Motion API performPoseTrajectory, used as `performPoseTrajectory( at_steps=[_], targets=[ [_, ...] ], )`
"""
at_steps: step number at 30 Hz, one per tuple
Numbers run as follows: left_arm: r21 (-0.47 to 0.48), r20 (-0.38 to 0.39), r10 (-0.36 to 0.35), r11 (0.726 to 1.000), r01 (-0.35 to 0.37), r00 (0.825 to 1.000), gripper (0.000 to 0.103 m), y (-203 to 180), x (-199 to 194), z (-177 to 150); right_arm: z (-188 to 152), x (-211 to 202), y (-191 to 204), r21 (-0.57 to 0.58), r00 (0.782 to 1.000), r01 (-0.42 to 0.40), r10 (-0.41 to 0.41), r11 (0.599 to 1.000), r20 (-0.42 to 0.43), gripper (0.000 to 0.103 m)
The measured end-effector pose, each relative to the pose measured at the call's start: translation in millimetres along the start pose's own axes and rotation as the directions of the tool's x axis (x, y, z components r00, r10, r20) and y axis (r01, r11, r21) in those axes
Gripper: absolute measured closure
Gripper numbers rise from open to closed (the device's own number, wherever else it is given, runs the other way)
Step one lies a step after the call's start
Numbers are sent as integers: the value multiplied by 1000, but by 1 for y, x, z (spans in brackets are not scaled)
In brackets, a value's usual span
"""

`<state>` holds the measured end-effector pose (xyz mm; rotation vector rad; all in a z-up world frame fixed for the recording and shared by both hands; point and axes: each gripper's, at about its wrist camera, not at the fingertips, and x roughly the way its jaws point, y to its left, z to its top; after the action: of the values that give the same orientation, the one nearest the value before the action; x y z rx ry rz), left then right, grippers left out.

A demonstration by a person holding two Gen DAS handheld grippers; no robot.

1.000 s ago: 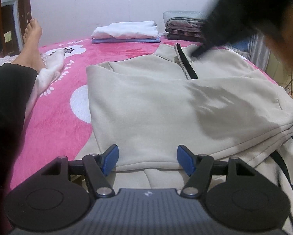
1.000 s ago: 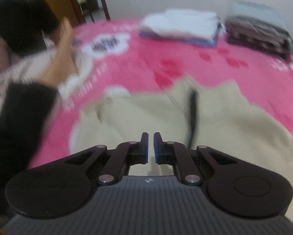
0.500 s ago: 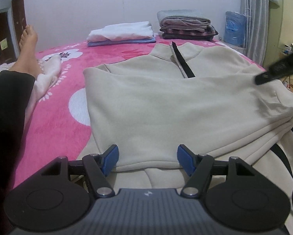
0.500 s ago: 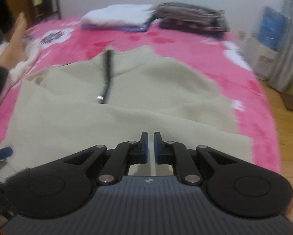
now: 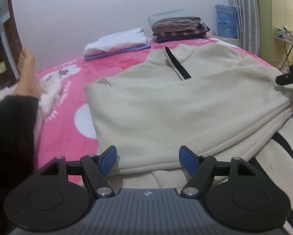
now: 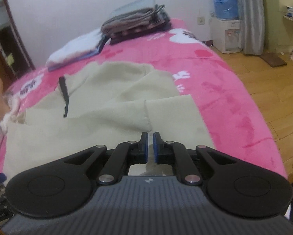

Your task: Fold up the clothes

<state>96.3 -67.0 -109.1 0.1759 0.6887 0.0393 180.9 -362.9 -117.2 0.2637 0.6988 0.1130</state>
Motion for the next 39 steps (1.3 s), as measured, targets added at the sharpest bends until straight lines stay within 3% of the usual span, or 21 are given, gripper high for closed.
performPoseTrajectory(
  at_steps=[3, 6, 8, 11, 14, 17, 18, 20, 22, 24, 26, 27, 29, 30, 32, 34, 37, 39],
  targets=[
    [-45, 30, 3, 999, -2, 1000, 31, 10, 2, 29, 10, -7, -4, 48, 999, -28, 27, 998, 20, 97],
    [-135, 70, -7, 991, 16, 998, 24, 18, 20, 71, 29, -5, 15, 2, 993, -112, 112, 994, 33, 96],
    [-194, 62, -61, 978, 72, 996, 18, 26, 45, 103, 45, 4, 33, -47, 986, -165, 166, 985, 29, 91],
    [-286, 43, -146, 946, 153, 988, 18, 46, 98, 144, 73, 27, 63, -121, 971, -238, 240, 964, 9, 76],
    [-367, 1, -221, 907, 206, 975, 21, 66, 154, 172, 103, 64, 86, -137, 959, -283, 283, 949, -24, 68],
    [-449, -51, -317, 854, 262, 947, 28, 81, 205, 189, 133, 111, 97, -108, 954, -296, 289, 949, -73, 53],
    [-481, -73, -336, 837, 262, 939, 37, 83, 219, 193, 141, 127, 99, -92, 954, -294, 286, 951, -93, 52],
    [-513, -104, -356, 819, 257, 929, 42, 84, 240, 192, 155, 158, 99, -41, 956, -274, 267, 961, -119, 51],
    [-531, -132, -381, 807, 260, 915, 55, 81, 257, 190, 164, 185, 98, 17, 947, -281, 280, 960, -160, 48],
    [-553, -153, -405, 791, 261, 902, 68, 78, 270, 187, 167, 210, 97, 76, 935, -262, 272, 962, -227, 48],
    [-571, -147, -413, 777, 264, 899, 77, 75, 275, 187, 166, 229, 97, 121, 925, -235, 260, 965, -276, 51],
    [-580, -140, -414, 771, 265, 899, 88, 74, 277, 188, 165, 234, 96, 141, 921, -234, 266, 962, -286, 54],
    [-609, -122, -425, 746, 271, 897, 98, 73, 277, 190, 164, 237, 97, 159, 919, -238, 275, 958, -283, 76],
    [-617, -114, -424, 739, 270, 898, 102, 73, 274, 191, 164, 235, 98, 153, 921, -239, 273, 959, -277, 79],
    [-595, -91, -416, 751, 285, 905, 103, 70, 262, 195, 164, 228, 100, 127, 923, -255, 280, 959, -264, 90],
    [-572, -37, -422, 753, 327, 906, 103, 71, 241, 200, 166, 213, 99, 108, 924, -285, 303, 952, -233, 92],
    [-521, 74, -458, 739, 426, 886, 103, 75, 197, 206, 169, 175, 96, 66, 916, -359, 365, 931, -169, 92],
    [-444, 130, -482, 753, 485, 866, 103, 76, 159, 205, 170, 146, 97, 10, 907, -401, 399, 916, -137, 92]
  ],
)
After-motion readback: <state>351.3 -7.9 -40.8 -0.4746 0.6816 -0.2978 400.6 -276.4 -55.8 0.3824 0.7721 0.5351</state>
